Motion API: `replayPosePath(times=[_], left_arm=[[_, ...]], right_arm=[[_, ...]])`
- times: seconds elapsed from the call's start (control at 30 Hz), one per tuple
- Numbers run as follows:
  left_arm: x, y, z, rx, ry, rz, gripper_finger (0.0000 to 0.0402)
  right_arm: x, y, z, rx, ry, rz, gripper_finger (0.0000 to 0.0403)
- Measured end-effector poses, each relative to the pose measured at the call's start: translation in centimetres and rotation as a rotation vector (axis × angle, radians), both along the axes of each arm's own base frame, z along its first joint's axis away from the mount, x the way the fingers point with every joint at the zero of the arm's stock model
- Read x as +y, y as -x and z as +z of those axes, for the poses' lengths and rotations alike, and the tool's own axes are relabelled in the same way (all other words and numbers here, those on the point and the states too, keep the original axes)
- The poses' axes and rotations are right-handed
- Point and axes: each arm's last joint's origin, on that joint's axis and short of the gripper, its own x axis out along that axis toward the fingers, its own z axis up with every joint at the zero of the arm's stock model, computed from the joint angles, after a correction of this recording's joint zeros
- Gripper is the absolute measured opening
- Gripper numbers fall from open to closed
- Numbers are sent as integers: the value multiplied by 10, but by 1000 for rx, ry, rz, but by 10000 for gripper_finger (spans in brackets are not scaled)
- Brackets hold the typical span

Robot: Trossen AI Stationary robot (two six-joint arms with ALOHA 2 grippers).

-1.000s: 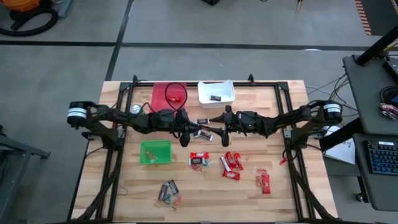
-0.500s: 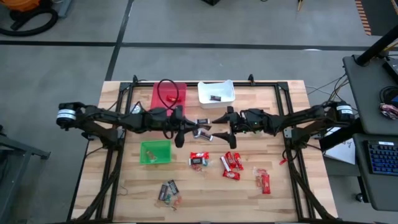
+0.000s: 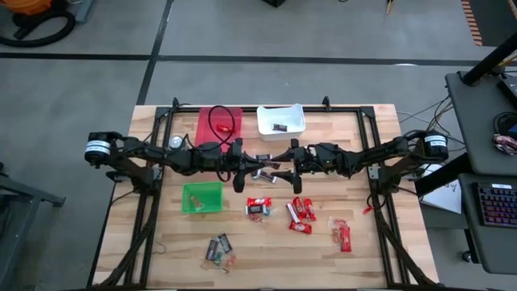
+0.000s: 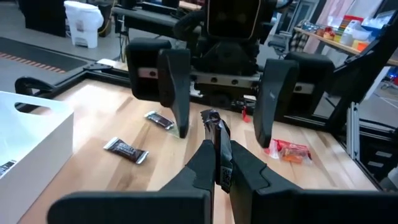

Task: Organize candy in baskets
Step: Put the brown chocolate into the white bin

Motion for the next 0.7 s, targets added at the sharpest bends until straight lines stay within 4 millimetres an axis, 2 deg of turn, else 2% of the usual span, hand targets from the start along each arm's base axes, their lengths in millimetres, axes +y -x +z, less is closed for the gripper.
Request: replayPosePath(times=[0.13,0.4,0.6,0.7], left_arm=[[0,0,0,-2,-16,-2,0],[0,0,0,-2,-26,-3,10],[0,0,1,-7,12,3,14],[1,2,3,4,7,4,29]], right_arm=[[-3,0,0,1,-18,-11,188],[-5,1,0,4,-37,-20,25],[-6,2,2,-4,-34,-23,18],[-9,3,5,-3,-37,-29,17]])
